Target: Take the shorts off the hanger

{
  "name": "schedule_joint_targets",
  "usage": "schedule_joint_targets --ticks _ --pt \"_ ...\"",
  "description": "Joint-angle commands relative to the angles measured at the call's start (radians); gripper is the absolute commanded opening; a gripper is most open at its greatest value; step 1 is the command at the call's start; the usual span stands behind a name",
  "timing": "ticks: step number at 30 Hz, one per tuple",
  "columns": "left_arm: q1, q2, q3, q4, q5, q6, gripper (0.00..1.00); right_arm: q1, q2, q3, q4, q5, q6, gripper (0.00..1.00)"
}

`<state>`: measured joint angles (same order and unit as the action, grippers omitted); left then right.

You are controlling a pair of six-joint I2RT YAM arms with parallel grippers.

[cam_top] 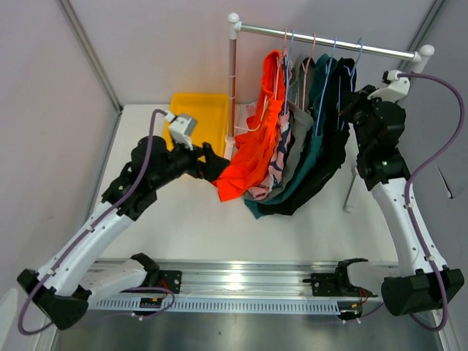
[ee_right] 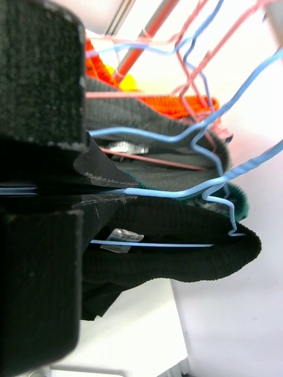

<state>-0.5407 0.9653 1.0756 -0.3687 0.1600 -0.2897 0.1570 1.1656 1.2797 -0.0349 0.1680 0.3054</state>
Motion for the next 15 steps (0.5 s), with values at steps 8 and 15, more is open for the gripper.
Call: schedule_joint_targets --ticks 8,15 --pt "-0.523 0.281 0.244 0.192 -0.008 0.156 0.97 -0.002 -0.139 0.087 0.038 -0.016 0.034 0.0" --pt "-0.651 0.585 0.467 0.221 -0.088 0.214 0.98 -0.004 -0.213 0.061 -0.003 -0.015 0.063 0.0"
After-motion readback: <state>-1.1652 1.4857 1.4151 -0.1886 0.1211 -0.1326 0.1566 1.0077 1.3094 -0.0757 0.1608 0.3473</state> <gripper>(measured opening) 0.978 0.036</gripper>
